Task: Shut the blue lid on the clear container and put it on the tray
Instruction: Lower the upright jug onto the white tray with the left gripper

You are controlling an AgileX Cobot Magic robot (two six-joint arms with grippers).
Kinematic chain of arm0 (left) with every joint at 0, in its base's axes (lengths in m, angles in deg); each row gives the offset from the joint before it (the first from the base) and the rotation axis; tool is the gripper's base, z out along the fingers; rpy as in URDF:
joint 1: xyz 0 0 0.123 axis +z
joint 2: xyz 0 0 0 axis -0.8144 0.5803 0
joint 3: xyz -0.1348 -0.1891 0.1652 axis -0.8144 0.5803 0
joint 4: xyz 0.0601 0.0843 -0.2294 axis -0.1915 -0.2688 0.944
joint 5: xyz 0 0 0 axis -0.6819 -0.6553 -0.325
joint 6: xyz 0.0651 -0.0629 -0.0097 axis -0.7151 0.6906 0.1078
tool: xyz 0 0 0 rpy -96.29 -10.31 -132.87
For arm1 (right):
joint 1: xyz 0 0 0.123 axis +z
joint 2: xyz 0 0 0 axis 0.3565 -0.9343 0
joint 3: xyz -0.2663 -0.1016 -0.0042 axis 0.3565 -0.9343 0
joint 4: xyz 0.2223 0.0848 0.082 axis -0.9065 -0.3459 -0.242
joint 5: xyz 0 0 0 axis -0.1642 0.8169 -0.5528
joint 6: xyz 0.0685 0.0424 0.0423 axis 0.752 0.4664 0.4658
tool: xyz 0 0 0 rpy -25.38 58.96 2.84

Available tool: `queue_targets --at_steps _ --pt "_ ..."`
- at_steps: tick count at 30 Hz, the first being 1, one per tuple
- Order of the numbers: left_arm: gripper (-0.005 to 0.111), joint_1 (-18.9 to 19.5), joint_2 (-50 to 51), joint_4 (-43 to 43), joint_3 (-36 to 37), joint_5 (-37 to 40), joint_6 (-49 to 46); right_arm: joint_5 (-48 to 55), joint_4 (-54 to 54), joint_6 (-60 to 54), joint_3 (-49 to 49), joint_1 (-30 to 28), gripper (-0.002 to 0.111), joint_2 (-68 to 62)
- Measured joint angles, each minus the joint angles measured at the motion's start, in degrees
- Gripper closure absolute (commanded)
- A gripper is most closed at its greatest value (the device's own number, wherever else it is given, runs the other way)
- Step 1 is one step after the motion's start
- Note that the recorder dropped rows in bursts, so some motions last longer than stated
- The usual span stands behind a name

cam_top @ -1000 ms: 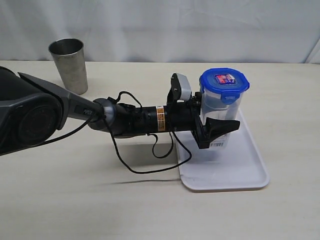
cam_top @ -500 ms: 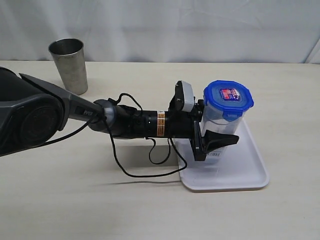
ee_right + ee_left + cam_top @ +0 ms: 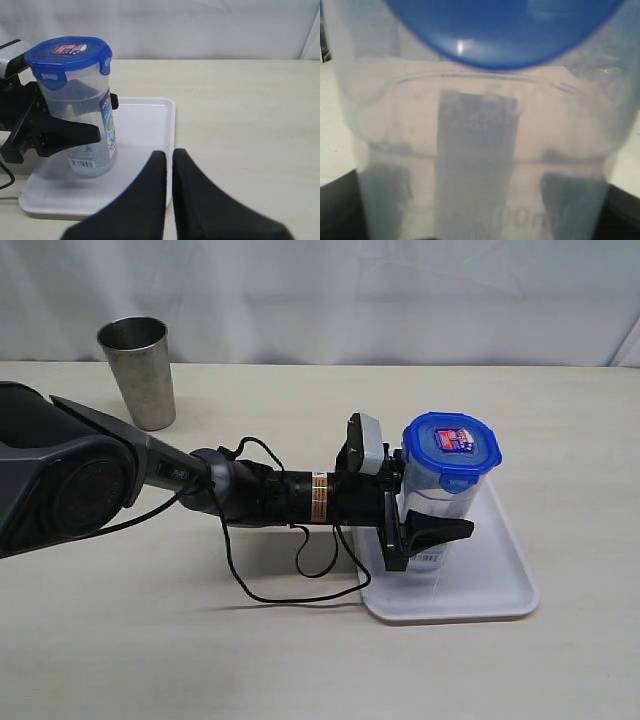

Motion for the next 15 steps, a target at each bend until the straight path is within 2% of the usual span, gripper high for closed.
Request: queue_targets --at_steps 3,7,10,15 --pt "0.079 0.0 0.0 0.0 0.0 0.0 0.0 0.0 0.0 0.0 0.0 0.0 0.104 0.0" --pt "0.046 0.0 0.0 0.1 0.0 0.1 -0.1 0.0 0.0 0.0 0.0 0.0 0.104 0.0" --pt "0.030 0.0 0.0 0.1 0.0 0.1 -0.5 0.0 0.0 0.0 0.0 0.0 0.104 0.0" --pt "0.026 0.0 0.0 0.1 0.0 1.1 -1.5 0.0 0.0 0.0 0.0 0.0 0.104 0.0"
